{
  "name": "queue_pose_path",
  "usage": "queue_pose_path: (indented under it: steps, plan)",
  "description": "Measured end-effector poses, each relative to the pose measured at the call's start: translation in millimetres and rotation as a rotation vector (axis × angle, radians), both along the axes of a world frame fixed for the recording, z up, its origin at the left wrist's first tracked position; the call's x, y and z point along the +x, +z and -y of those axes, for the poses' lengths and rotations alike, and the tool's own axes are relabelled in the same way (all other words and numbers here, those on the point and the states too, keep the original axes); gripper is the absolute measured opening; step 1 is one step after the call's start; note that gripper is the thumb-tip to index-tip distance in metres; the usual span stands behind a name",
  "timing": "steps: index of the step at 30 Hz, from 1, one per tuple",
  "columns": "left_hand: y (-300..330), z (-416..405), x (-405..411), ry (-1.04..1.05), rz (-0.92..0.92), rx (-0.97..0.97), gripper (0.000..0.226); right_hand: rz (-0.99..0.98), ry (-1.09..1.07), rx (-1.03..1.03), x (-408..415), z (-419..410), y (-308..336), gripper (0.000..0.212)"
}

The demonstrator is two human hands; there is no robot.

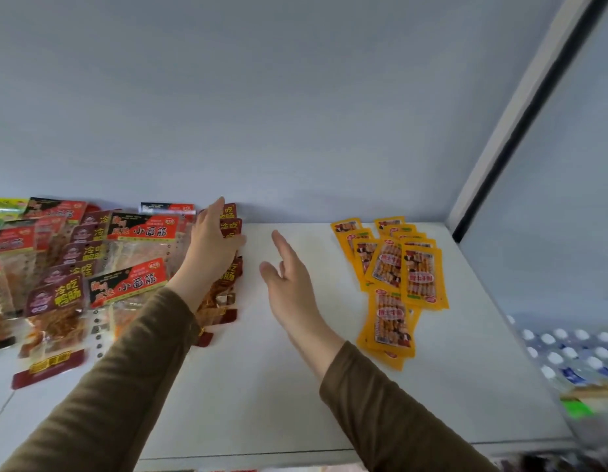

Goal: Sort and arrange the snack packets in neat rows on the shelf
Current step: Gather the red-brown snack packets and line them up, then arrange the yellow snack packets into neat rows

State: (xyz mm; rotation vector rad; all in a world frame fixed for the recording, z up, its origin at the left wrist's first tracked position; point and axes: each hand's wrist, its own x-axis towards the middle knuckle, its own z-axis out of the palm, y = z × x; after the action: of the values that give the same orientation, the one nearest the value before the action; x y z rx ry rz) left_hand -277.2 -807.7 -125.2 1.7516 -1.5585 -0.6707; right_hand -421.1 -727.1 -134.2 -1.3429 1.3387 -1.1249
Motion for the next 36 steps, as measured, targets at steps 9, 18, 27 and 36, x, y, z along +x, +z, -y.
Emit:
queue_pose_path:
  steps: [9, 18, 27, 36]
  plan:
    - [-13.7, 10.7, -130.5, -0.364, -0.102, 0.129, 0.073, -0.571, -0.27, -0.127, -132.3, -21.8, -17.0, 0.048]
    - [-31.7, 40.9, -193.3, -0.377, 0.14, 0.165, 0.112, -0.836, -0.201, 0.046, -163.8, -38.3, -34.4, 0.062]
    - [-27.9, 36.9, -202.0, -0.434, -0.298, 0.137, 0.089, -0.83, -0.208, -0.029, -157.6, -38.6, -45.1, 0.056]
    - [-31.5, 5.9, -183.3, -0.429, -0.632, 0.362, 0.067, -0.683, -0.254, -0.191, -151.2, -26.6, -48.6, 0.08]
